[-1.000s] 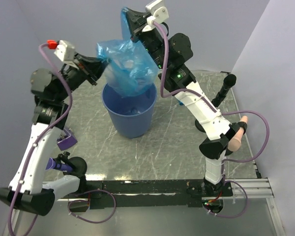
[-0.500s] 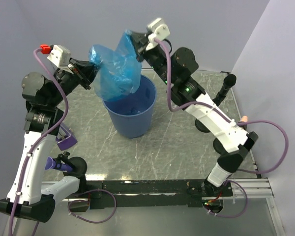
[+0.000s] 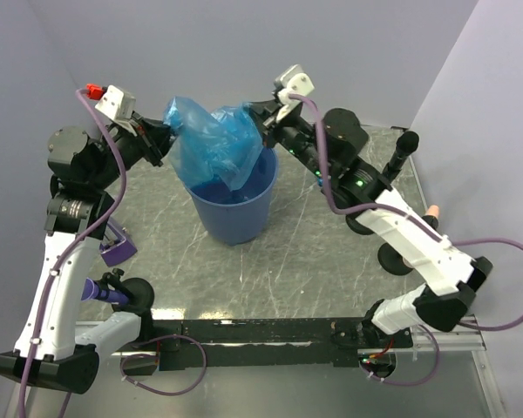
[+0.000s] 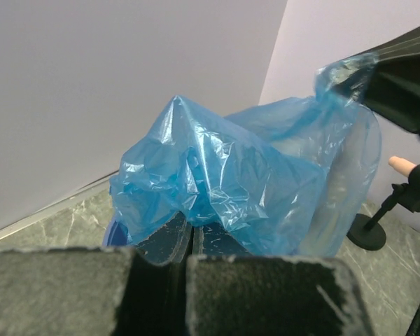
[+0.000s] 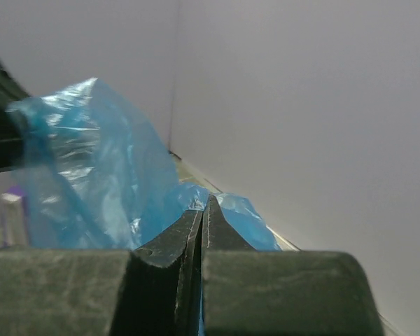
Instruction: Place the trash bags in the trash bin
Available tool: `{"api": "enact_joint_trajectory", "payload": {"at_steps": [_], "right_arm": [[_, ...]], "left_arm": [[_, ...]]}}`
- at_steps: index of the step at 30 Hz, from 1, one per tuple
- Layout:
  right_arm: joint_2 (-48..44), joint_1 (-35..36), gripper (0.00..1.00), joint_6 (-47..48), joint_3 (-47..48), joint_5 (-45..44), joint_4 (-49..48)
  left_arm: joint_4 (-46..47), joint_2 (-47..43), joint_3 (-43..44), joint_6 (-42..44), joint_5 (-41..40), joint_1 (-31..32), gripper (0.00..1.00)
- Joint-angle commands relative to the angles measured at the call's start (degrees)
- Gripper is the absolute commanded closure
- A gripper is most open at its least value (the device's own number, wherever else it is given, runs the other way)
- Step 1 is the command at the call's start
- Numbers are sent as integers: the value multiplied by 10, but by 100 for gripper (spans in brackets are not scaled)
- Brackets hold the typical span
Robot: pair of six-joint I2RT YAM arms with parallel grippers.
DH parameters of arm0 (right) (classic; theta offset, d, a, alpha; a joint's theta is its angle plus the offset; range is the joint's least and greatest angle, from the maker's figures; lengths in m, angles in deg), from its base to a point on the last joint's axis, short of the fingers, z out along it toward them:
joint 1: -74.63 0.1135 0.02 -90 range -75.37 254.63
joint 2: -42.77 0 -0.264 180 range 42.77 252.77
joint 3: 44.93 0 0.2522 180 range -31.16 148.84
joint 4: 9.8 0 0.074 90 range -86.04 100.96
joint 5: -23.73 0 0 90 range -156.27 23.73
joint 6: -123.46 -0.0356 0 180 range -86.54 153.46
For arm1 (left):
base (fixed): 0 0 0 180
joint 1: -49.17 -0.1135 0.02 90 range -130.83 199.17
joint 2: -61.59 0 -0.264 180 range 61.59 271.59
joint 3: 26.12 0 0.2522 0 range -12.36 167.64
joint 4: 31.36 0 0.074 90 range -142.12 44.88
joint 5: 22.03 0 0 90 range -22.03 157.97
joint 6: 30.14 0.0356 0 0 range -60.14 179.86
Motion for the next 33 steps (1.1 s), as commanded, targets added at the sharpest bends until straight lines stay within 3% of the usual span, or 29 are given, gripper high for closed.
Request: {"api": "enact_joint_trajectory", "payload": {"at_steps": [1, 9, 16, 19, 24, 33], "right_arm": [[-57, 9, 100, -43, 12, 60, 50], [-70, 14, 100, -51, 11, 69, 87], [-59, 9, 100, -30, -13, 2, 63], [-33, -19, 100, -58, -1, -32, 79], [16, -93, 100, -111, 9, -27, 109], [36, -133, 100, -60, -84, -13, 30]], "left_arm": [[-4, -22, 45, -3, 47, -6, 100], [-22, -18, 58, 2, 64, -5, 99], [32, -5, 6, -4, 34, -5, 99], [69, 31, -19, -1, 25, -5, 99], [76, 122, 10, 1, 48, -5, 99], [19, 217, 36, 104, 72, -13, 99]]}}
